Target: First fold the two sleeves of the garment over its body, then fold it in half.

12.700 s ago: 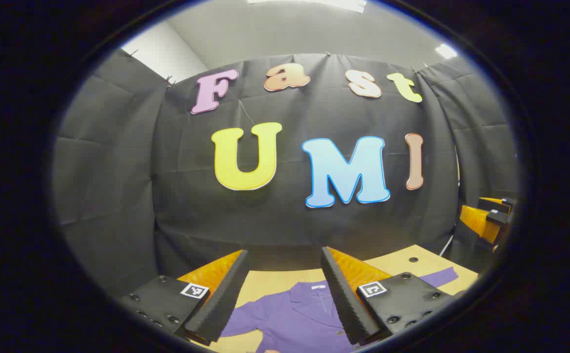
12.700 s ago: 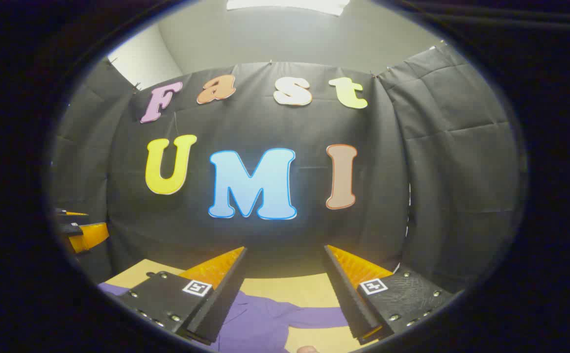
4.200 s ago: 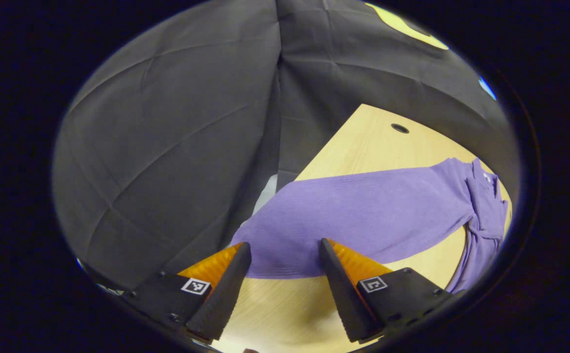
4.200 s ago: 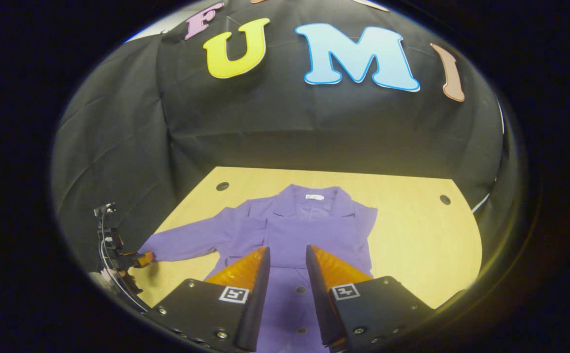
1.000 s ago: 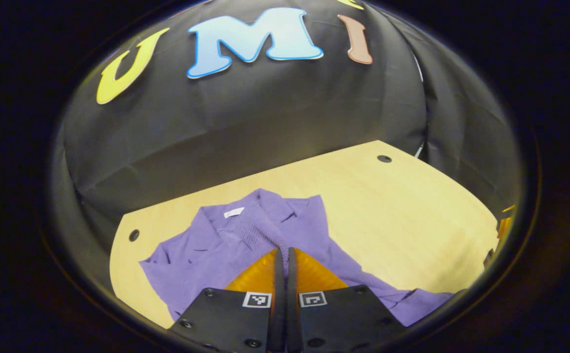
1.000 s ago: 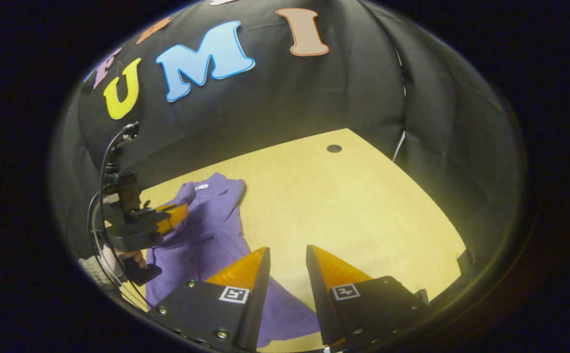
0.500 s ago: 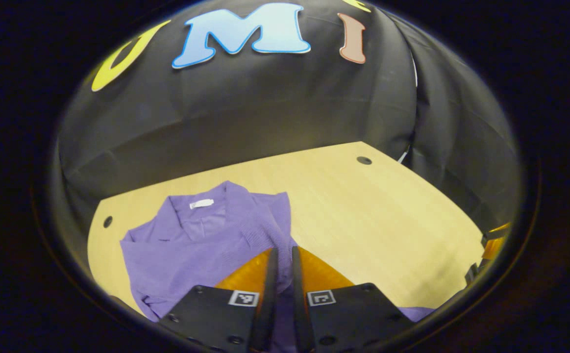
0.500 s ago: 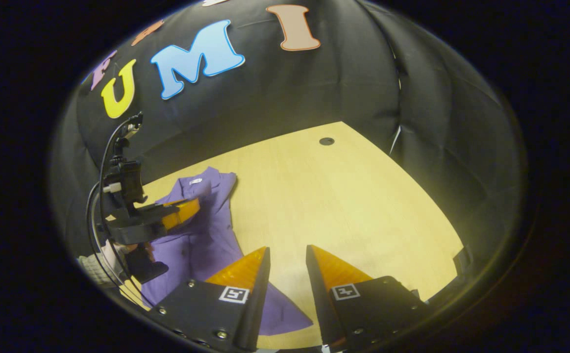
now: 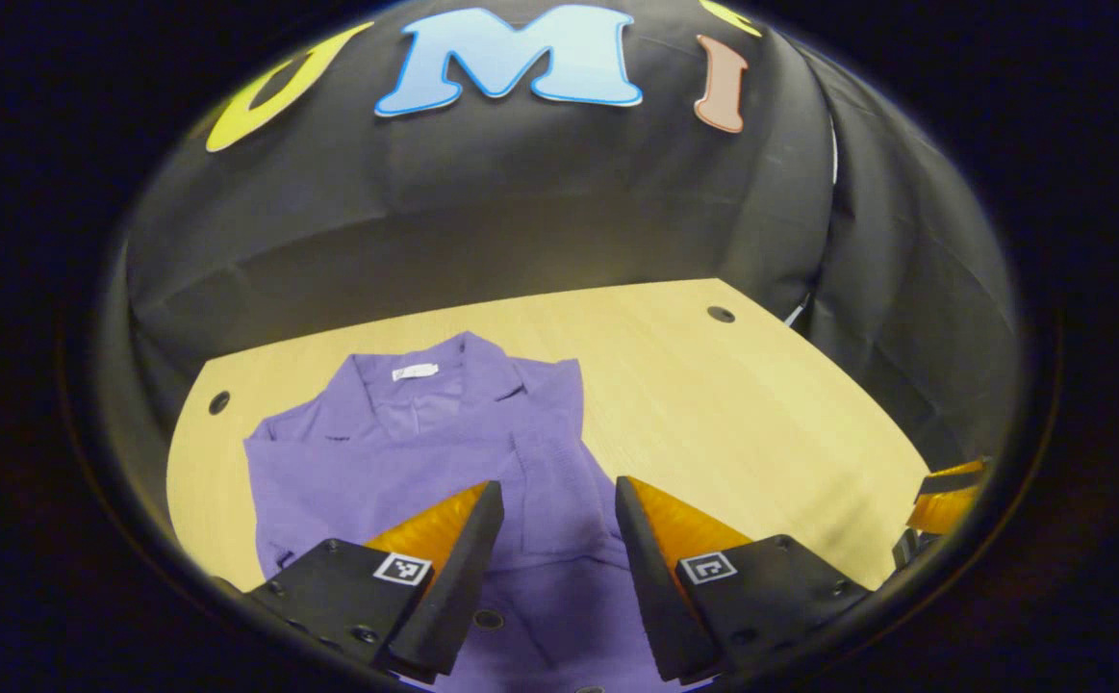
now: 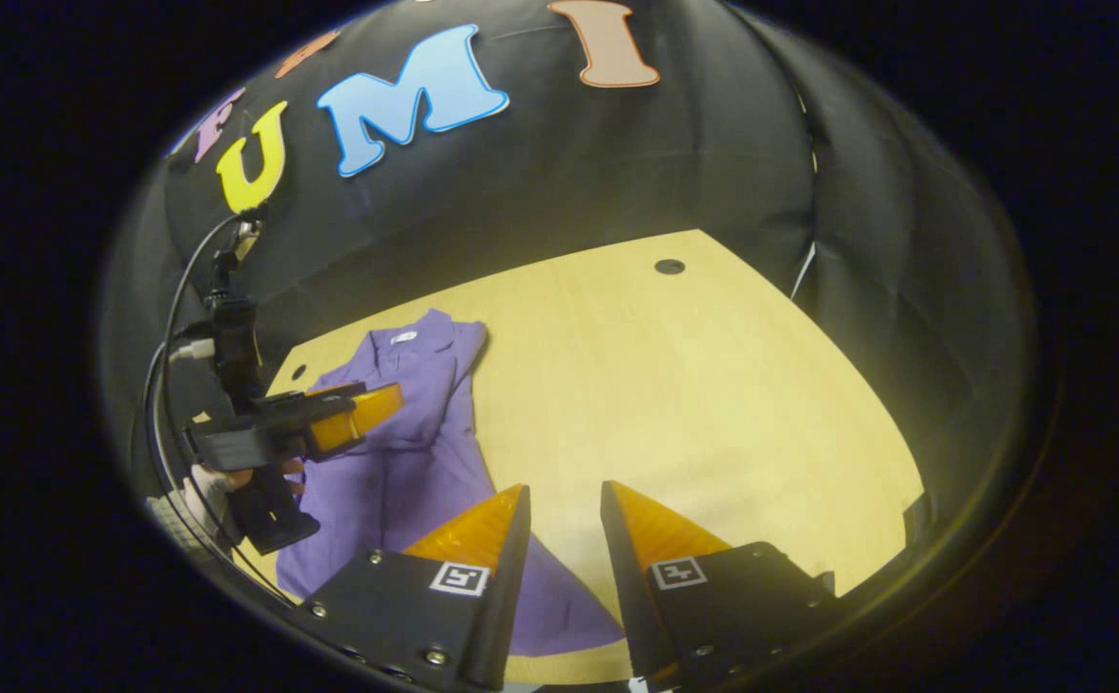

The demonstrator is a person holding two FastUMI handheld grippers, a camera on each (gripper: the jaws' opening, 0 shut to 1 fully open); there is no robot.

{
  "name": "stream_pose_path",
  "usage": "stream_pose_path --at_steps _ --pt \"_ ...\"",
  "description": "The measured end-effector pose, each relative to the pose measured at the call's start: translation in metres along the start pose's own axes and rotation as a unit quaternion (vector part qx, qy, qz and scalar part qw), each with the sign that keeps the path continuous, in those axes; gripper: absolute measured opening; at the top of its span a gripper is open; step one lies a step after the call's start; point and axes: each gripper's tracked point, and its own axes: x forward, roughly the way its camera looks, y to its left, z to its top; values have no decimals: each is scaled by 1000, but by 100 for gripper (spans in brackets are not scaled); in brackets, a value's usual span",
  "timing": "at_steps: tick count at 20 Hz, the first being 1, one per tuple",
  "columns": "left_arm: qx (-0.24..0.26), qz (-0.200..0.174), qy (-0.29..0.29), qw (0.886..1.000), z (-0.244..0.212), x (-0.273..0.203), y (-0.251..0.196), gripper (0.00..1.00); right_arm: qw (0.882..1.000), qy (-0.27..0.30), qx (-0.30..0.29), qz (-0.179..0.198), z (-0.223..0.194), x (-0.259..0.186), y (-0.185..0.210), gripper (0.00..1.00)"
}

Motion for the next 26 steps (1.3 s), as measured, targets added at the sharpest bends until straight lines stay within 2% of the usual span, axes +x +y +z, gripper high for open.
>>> stream_pose_path --at_steps 1,4,5,7,9,11,19,20,23,25,26 --pt "-6 6 1 1000 -4 -7 9 79 1000 8 -5 3 -6 3 4 47" --pt "-5 24 12 1000 -26 -25 36 77 999 30 -19 15 -24 12 16 47" --pt "-8 31 18 999 -36 -31 46 82 999 38 -24 17 -30 14 19 47" --pt "-15 47 29 998 -57 -47 65 75 998 55 -31 21 -42 21 25 47" --pt "-19 61 39 997 -81 -62 79 77 996 74 -39 26 -54 28 33 47" --pt "-21 72 51 996 -104 -79 93 72 994 95 -48 33 -67 35 39 47" --pt "-37 104 101 989 -186 -144 130 72 979 167 -105 57 -113 52 66 47" --pt "-37 109 107 988 -194 -151 134 77 977 174 -111 60 -119 52 69 47" --pt "-33 122 125 984 -215 -170 145 72 970 193 -129 66 -132 54 75 47" --pt "-33 125 137 982 -228 -183 150 77 966 206 -139 69 -141 52 77 47" --pt "-30 126 144 981 -235 -187 152 75 964 213 -144 69 -148 52 78 47"
